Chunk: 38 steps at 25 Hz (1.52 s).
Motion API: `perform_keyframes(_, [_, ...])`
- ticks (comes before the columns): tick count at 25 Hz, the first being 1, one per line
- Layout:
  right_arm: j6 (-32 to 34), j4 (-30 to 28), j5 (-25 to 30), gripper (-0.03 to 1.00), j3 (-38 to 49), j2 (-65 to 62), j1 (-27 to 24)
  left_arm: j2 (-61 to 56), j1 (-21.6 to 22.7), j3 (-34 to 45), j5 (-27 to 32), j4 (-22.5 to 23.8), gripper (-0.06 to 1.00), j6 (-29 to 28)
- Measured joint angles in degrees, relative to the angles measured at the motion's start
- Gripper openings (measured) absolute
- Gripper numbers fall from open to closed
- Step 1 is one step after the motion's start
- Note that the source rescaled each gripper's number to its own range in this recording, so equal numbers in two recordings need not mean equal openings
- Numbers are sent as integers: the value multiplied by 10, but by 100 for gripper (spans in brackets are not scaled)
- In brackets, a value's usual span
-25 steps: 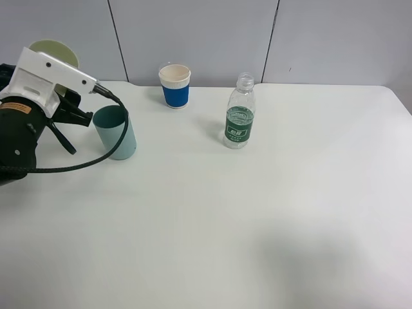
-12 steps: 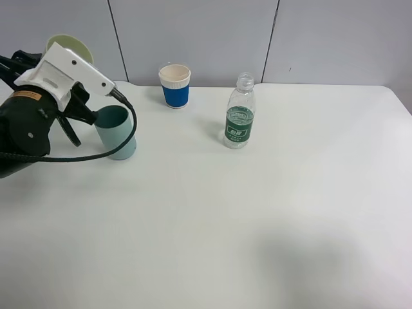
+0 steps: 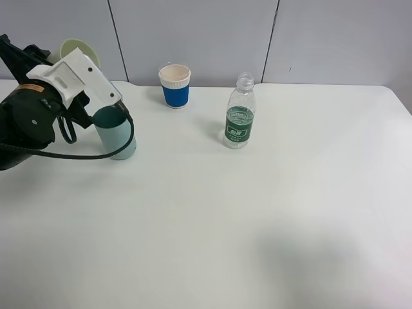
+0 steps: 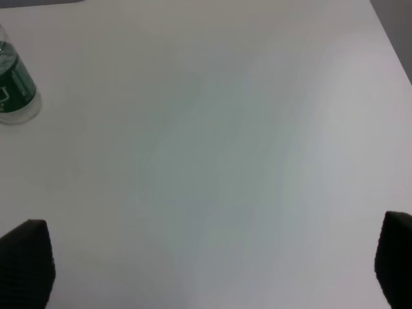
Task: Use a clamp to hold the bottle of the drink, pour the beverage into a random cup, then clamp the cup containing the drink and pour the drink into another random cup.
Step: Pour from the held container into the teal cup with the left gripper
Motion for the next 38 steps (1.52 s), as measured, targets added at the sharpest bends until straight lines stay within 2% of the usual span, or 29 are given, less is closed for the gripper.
perform_keyframes(17, [0, 0, 0, 100, 0, 0, 0, 0, 0, 0, 1, -5, 5, 108])
perform_keyframes(32, [0, 0, 0, 100, 0, 0, 0, 0, 0, 0, 1, -23, 5, 117])
perform_keyframes(38, [0, 0, 0, 100, 0, 0, 0, 0, 0, 0, -5, -25, 5, 140])
